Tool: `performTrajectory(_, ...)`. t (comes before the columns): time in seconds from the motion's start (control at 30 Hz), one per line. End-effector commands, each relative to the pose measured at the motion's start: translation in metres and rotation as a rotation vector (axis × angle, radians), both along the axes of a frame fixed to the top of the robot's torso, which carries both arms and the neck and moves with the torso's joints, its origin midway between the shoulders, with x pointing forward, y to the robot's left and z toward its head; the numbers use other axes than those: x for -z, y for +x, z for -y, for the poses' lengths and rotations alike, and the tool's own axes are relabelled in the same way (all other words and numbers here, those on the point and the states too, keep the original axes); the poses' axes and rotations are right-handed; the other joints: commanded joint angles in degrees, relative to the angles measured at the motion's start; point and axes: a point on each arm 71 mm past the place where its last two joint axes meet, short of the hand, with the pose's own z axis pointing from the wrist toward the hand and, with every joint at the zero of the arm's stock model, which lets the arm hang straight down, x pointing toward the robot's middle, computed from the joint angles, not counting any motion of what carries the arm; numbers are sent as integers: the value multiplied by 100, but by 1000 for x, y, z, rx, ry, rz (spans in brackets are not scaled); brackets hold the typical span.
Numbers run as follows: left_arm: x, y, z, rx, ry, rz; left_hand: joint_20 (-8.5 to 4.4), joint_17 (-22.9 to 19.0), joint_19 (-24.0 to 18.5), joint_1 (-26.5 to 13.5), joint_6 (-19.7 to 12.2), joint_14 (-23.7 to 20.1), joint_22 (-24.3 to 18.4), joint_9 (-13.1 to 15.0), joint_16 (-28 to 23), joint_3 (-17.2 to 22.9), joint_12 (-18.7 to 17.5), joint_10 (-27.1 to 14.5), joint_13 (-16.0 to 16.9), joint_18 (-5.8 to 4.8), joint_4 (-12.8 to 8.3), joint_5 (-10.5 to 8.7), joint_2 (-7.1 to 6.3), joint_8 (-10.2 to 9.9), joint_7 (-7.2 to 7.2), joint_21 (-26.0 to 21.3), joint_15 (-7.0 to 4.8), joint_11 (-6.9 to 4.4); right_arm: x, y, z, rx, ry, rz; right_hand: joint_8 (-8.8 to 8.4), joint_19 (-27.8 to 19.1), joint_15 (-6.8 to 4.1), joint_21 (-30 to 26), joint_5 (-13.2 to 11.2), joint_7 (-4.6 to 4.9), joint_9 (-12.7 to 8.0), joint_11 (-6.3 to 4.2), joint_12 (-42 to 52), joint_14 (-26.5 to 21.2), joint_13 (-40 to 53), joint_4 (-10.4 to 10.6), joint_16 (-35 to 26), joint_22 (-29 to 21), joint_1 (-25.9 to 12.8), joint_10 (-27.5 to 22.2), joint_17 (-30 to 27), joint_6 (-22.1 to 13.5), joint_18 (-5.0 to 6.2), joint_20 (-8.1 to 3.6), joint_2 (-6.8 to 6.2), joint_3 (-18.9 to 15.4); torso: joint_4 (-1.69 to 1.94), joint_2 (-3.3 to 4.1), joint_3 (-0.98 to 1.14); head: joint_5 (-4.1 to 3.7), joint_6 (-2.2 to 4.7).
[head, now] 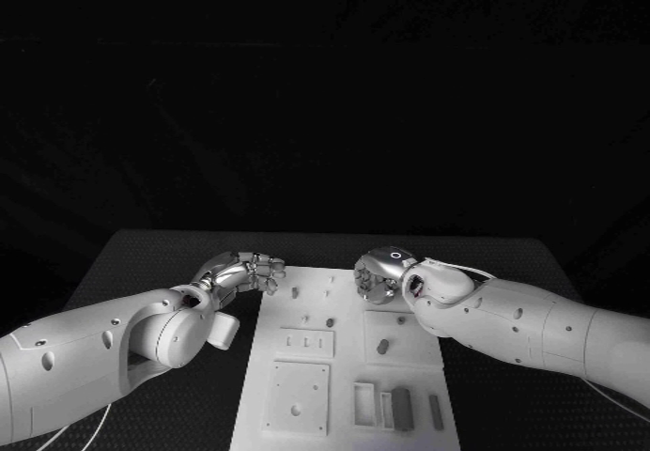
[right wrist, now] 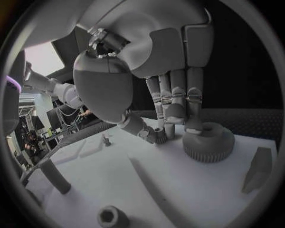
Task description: Assemble the parts on the task board
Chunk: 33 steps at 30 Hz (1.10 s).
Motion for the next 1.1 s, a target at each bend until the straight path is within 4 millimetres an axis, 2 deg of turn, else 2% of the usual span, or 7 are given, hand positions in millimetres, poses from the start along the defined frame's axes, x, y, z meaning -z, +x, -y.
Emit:
performTrajectory(0.03,-1,-1,3,18,-6,5,-5,-8,-25,-58,16,-58,57,9,-12,-12,-39,-41,-7,61,-16,3,4,-28,29,21,0,-15,13,-6,-1,23,-39,-7,37,-27,-200,47,-6,-15,65,-66,39,-158,82,7,18,135,104,152,-16,61,297,-39,13,46,9,14,0,-2,27)
performTrajectory(0.5,-1,-1,2,12,-5,8,-7,-8,-26,-58,17,-58,56,12,-12,-11,-46,-40,-6,59,-18,4,1,-33,29,23,-1,-15,-2,-15,-19,21,36,136,49,-19,-227,126,-9,-42,151,-92,52,-158,223,11,53,128,122,174,-38,111,297,-73,-51,129,18,41,5,13,123)
performTrajectory(0.8,-1,0,3,11,-5,9,-8,-8,-26,-61,17,-57,56,14,-11,-11,-52,-38,-6,58,-18,4,-1,-37,29,24,-1,-15,-8,-18,-35,-2,38,209,46,-15,-232,153,-9,-49,177,-97,49,-158,268,18,67,126,133,174,-46,125,297,-83,-81,166,10,56,13,30,147)
performTrajectory(1.1,-1,0,3,10,-4,10,-8,-8,-26,-61,17,-57,56,16,-11,-10,-55,-38,-5,57,-19,4,-1,-39,29,25,-1,-15,-11,-20,-43,-7,52,249,42,-12,-233,172,-9,-55,196,-98,44,-159,302,27,77,124,143,174,-52,140,297,-89,-115,200,20,60,12,33,164)
